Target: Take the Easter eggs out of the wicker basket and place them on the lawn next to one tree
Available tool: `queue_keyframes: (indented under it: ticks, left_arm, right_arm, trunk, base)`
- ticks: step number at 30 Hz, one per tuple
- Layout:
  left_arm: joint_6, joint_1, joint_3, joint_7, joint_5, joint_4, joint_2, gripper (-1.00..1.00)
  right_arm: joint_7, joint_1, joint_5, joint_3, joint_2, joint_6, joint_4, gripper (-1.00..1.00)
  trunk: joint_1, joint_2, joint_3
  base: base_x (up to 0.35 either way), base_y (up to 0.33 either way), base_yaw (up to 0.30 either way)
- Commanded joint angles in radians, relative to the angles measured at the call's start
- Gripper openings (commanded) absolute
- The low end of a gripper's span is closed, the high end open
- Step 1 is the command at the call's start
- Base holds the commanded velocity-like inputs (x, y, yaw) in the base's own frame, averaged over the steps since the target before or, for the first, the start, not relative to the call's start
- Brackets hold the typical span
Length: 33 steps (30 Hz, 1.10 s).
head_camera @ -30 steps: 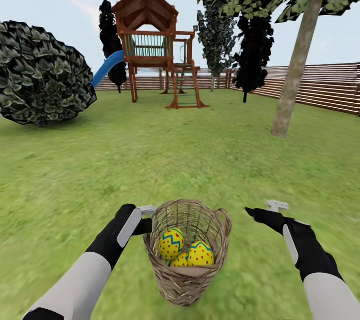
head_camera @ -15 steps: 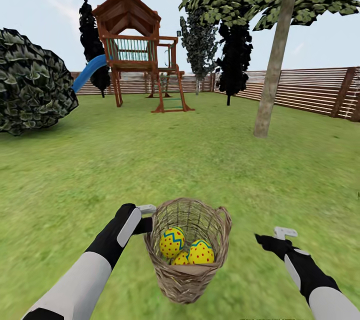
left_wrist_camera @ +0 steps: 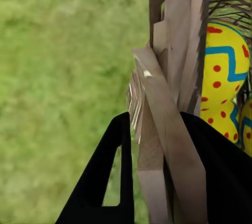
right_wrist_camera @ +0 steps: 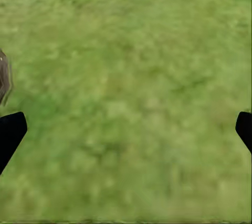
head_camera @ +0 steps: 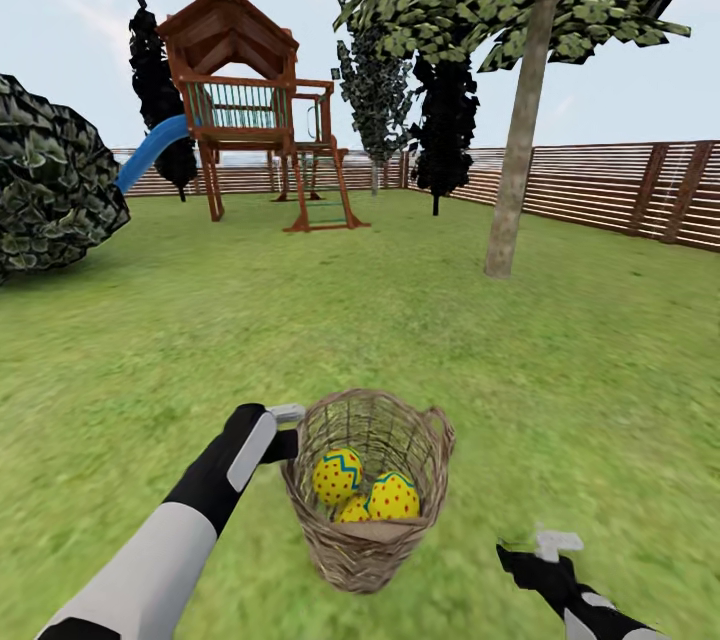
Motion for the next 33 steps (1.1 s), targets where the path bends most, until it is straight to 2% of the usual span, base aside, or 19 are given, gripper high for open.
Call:
queue_keyframes:
  ticks: [1,3,9,15,22,33]
  left_arm:
    - [-0.004,-0.001,-0.001,0.011,0.027,-0.001,0.002,-1.0]
    - [-0.004,-0.001,0.0,0.011,0.028,-0.002,0.002,-1.0]
    - [-0.004,-0.001,0.001,0.011,0.028,-0.002,0.001,-1.0]
    - [-0.003,-0.001,0.001,0.011,0.028,-0.002,0.001,-1.0]
    - [-0.004,-0.001,0.001,0.009,0.029,0.001,0.001,-1.0]
    - [-0.003,-0.001,0.001,0.009,0.029,0.0,0.001,-1.0]
  right_arm:
    - [0.003,0.02,0.011,-0.01,-0.001,-0.036,0.023,1.0]
    - [0.003,0.041,0.015,-0.01,-0.002,-0.049,0.027,1.0]
    - [0.006,0.052,0.007,-0.01,-0.003,-0.048,0.038,1.0]
    - [0.003,0.131,0.009,-0.01,-0.001,-0.052,0.039,1.0]
    - [0.004,0.14,0.006,-0.009,0.001,-0.051,0.04,1.0]
    - [0.003,0.14,0.006,-0.01,0.002,-0.051,0.04,1.0]
  trunk:
    - [-0.004,0.007,0.002]
    - [-0.012,0.021,0.009]
    - [-0.035,0.063,0.033]
    - [-0.058,0.105,0.059]
    - [-0.085,0.154,0.085]
    - [-0.127,0.231,0.106]
  base:
    - [0.0,0.0,0.0]
    - [0.0,0.0,0.0]
    - [0.0,0.0,-0.189]
    - [0.0,0.0,-0.219]
    - [0.0,0.0,-0.123]
    - [0.0,0.0,0.0]
